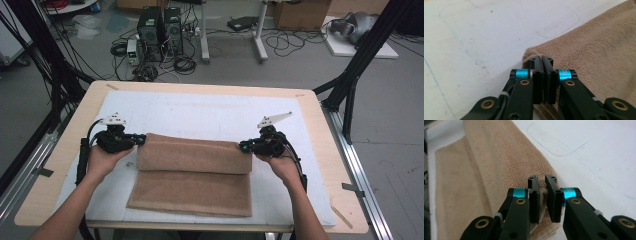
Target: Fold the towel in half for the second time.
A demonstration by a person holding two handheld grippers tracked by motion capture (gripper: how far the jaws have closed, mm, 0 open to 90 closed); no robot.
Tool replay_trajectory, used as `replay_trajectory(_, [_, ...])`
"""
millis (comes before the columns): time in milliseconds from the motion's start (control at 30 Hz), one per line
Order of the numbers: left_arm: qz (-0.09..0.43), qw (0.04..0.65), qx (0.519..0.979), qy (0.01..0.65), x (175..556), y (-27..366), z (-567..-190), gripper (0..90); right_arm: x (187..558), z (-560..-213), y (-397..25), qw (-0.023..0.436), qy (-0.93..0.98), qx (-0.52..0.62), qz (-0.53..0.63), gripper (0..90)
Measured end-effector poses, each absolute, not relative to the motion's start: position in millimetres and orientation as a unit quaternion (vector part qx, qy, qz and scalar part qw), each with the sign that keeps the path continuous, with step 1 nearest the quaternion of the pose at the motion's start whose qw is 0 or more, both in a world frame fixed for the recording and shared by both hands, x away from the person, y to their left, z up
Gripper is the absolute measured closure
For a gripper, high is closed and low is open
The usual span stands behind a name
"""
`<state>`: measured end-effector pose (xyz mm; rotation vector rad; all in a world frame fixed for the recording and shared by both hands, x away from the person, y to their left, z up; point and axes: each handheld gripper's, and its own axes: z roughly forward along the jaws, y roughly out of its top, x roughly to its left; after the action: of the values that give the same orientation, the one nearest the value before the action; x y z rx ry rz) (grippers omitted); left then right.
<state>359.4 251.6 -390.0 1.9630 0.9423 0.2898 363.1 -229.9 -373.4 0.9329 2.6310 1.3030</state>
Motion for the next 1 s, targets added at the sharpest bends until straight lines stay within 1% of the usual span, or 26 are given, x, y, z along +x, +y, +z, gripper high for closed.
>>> replay_trajectory(133, [0.124,0.463,0.797,0.368,348,254,-382,87.3,354,-363,-230,0.038,0.856,0.287,0.428,82.2])
replay_trajectory(267, [0.126,0.479,0.796,0.348,326,259,-374,87.3,332,-357,-230,0.038,0.857,0.270,0.437,82.2])
replay_trajectory(400, [0.102,0.485,0.811,0.312,288,262,-377,87.3,301,-359,-235,0.031,0.857,0.246,0.451,81.7])
replay_trajectory(467, [0.082,0.475,0.827,0.289,269,263,-383,86.8,285,-363,-238,0.012,0.862,0.231,0.450,78.2])
replay_trajectory(500, [0.074,0.471,0.833,0.282,261,264,-386,85.7,280,-364,-239,0.001,0.862,0.223,0.455,75.6])
replay_trajectory(533, [0.069,0.467,0.836,0.281,257,266,-387,81.6,276,-365,-240,-0.007,0.861,0.220,0.459,73.2])
replay_trajectory(567, [0.067,0.466,0.836,0.281,255,267,-388,75.0,273,-365,-241,-0.008,0.860,0.222,0.460,71.3])
replay_trajectory(633, [0.067,0.475,0.830,0.284,254,270,-384,69.5,274,-365,-243,-0.006,0.856,0.224,0.466,68.7])
replay_trajectory(733, [0.081,0.486,0.821,0.288,260,270,-376,64.1,283,-363,-243,0.003,0.852,0.233,0.468,66.0])
replay_trajectory(867, [0.095,0.483,0.821,0.289,271,261,-372,61.8,298,-367,-236,0.013,0.858,0.243,0.452,62.3])
replay_trajectory(1000, [0.100,0.464,0.830,0.293,279,251,-382,65.5,309,-379,-226,0.009,0.864,0.238,0.443,62.8])
